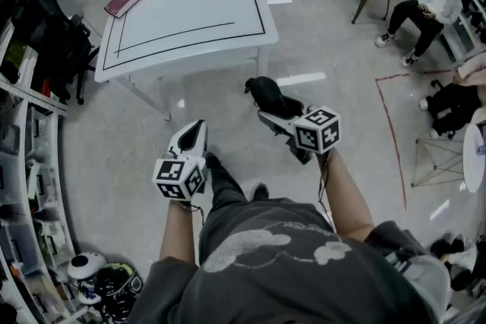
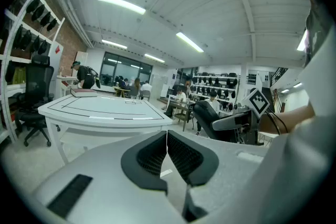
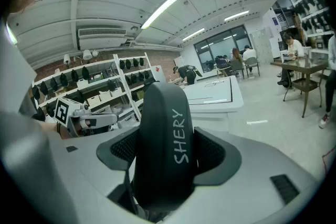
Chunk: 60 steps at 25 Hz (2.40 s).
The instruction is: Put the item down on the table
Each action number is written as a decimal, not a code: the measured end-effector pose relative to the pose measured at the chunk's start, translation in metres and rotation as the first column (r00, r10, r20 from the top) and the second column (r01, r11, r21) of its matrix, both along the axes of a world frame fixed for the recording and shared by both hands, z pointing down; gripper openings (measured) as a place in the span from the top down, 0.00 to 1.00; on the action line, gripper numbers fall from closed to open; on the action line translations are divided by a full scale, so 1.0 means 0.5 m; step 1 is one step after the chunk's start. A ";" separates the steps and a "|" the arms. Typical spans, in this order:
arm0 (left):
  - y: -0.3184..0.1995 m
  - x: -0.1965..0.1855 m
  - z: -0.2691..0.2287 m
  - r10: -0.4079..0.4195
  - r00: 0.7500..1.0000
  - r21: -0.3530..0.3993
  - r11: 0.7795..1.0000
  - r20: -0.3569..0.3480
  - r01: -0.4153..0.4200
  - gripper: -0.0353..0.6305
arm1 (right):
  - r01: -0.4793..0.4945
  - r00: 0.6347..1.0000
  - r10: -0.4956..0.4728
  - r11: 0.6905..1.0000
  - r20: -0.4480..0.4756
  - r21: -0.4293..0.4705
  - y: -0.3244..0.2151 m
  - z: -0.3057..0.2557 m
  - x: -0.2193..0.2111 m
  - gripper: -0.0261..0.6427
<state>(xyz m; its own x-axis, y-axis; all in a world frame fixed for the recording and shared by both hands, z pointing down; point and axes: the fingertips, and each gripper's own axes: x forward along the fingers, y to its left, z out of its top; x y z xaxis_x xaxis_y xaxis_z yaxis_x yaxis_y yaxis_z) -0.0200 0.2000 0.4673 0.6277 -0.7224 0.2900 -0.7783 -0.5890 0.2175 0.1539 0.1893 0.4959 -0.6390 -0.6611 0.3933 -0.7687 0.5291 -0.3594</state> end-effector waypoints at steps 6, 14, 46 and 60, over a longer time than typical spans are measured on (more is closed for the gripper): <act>0.016 -0.017 -0.011 0.003 1.000 0.025 1.000 0.010 -0.003 0.94 | -0.011 1.000 0.011 1.000 0.010 0.005 0.001 -0.001 -0.007 0.49; -0.008 -0.055 -0.006 -0.023 1.000 0.015 1.000 0.004 0.023 0.94 | 0.017 0.999 -0.017 1.000 0.035 0.015 -0.030 -0.011 -0.043 0.49; -0.594 -0.343 0.047 0.074 0.997 -0.043 0.996 -0.026 -0.075 0.94 | -0.147 0.986 0.144 0.989 -0.084 -0.029 -0.593 0.015 -0.268 0.48; -0.727 -0.316 0.056 0.046 0.999 -0.044 0.998 -0.018 -0.046 0.94 | -0.058 0.984 0.053 0.998 -0.168 -0.026 -0.764 0.051 -0.251 0.48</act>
